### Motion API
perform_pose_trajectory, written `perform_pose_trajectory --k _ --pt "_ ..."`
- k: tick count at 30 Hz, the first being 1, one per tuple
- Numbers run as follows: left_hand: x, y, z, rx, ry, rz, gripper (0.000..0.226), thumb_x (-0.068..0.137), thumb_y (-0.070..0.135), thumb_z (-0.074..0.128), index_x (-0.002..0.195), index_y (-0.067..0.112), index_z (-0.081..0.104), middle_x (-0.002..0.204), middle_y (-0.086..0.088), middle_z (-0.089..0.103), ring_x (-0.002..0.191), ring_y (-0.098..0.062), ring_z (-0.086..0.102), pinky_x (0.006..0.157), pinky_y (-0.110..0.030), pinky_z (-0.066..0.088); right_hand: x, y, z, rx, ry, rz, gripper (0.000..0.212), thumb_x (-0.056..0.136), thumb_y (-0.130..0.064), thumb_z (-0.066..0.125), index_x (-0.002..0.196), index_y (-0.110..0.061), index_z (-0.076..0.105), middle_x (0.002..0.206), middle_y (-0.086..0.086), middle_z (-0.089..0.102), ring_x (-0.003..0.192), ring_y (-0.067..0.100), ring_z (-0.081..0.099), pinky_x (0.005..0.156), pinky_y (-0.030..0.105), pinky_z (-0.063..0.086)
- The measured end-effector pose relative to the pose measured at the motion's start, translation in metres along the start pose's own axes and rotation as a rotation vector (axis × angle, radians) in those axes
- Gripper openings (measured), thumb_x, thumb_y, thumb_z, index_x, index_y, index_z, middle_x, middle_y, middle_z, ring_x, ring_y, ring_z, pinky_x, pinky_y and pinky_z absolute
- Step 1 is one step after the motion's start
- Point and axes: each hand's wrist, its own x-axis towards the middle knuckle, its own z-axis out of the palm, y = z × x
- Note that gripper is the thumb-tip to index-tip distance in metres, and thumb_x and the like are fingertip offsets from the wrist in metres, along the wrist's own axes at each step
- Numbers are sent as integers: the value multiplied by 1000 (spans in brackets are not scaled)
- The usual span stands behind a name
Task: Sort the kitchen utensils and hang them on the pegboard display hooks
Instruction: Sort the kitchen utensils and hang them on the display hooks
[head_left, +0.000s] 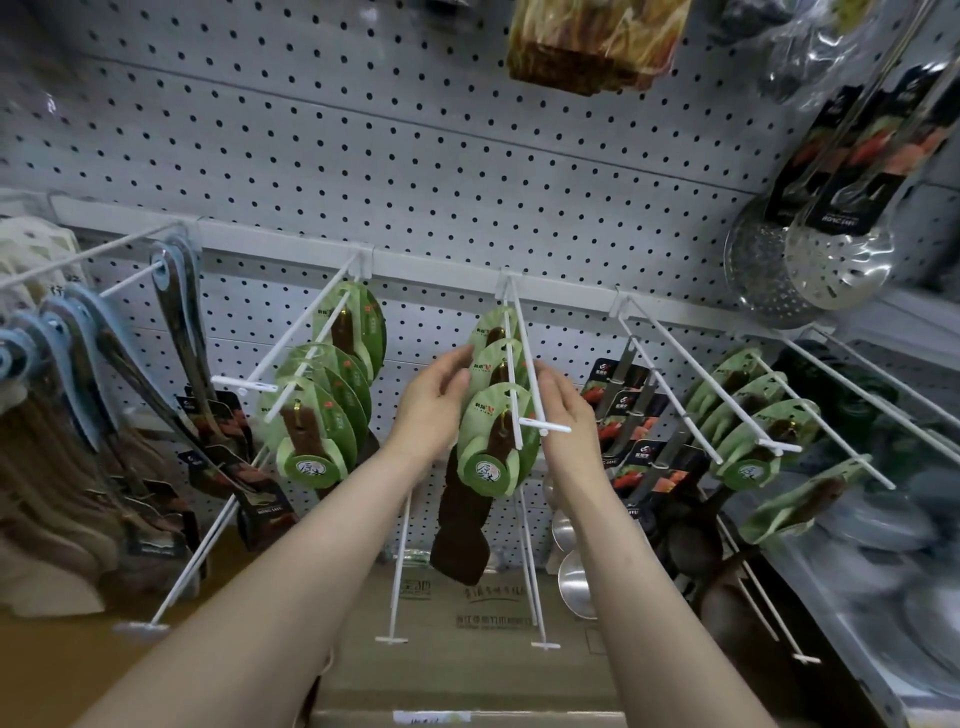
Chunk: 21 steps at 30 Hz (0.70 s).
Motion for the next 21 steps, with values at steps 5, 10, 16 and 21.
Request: perform_pose_trajectory --k 5,10,16,21 --pt "2 1 3 -33 -24 -6 25 97 9 50 108 24 67 104 1 71 100 -16 67 89 -35 55 3 -3 -4 -7 0 -15 29 103 -30 46 121 -20 67 108 -3 73 95 11 70 94 47 54" --pt "-2 2 5 -84 -16 -10 27 96 5 51 104 25 68 102 2 72 98 -17 68 85 -31 56 -3 1 -8 -1 5 -46 27 103 -25 45 118 -22 68 107 -4 73 97 14 70 93 48 54" --pt "-11 6 5 -81 19 -8 37 92 9 61 127 20 58 120 5 65 110 -5 62 94 -25 51 -17 3 -10 20 24 -146 19 101 -29 49 107 -24 66 108 -4 67 92 7 65 80 29 51" --pt "-24 8 3 -42 25 34 36 92 6 60 125 21 59 121 6 64 113 -4 59 97 -19 48 -30 9 -7 93 -52 -153 32 104 -31 45 91 -13 67 83 6 66 76 15 60 70 31 50"
